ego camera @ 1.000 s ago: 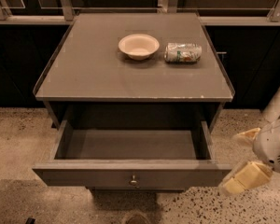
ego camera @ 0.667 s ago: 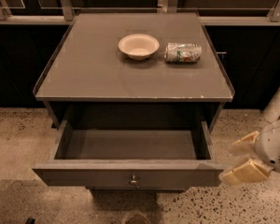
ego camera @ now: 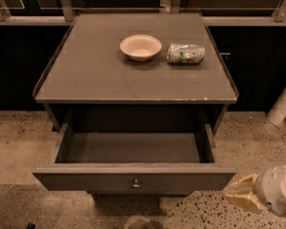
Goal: Close top drawer
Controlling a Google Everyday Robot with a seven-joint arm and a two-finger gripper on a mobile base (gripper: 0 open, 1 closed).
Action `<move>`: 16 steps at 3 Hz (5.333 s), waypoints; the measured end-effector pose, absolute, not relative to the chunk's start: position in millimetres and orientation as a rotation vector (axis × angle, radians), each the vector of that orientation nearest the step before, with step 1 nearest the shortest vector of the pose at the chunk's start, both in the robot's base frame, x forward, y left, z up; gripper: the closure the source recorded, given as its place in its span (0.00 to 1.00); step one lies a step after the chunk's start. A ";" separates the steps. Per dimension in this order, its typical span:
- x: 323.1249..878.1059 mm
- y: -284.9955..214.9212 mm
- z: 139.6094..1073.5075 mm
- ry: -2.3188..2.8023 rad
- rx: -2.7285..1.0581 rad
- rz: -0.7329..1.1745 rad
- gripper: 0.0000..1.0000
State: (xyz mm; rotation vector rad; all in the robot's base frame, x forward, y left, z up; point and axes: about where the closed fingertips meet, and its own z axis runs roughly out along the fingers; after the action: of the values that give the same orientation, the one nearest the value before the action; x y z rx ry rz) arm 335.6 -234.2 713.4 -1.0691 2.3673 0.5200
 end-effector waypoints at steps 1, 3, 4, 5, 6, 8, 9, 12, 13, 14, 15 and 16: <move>336.9 -243.7 656.7 2.331 -0.956 0.585 1.00; 374.1 -229.0 611.6 2.213 -0.904 0.683 1.00; 403.4 -210.2 622.4 2.148 -0.957 0.715 1.00; 403.5 -210.2 622.3 2.147 -0.957 0.715 1.00; 436.0 -194.6 619.5 2.096 -1.019 0.705 1.00; 511.8 -152.5 625.2 1.982 -1.134 0.702 1.00; 514.0 -150.1 626.6 1.974 -1.140 0.698 1.00; 564.9 -121.6 654.5 1.881 -1.234 0.617 1.00; 535.6 -156.2 638.2 1.971 -1.173 0.663 1.00; 483.8 -199.5 631.9 2.082 -1.038 0.679 1.00; 475.2 -205.1 627.8 2.096 -1.024 0.681 0.81; 475.2 -205.0 627.7 2.096 -1.024 0.681 0.57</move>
Offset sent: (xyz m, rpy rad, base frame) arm 0.0610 -0.0014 -0.1128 0.1711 -0.1153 -0.0837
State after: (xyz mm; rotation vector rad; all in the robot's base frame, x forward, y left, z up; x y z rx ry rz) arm 475.2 -205.0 627.7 -1.0236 2.0958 0.6814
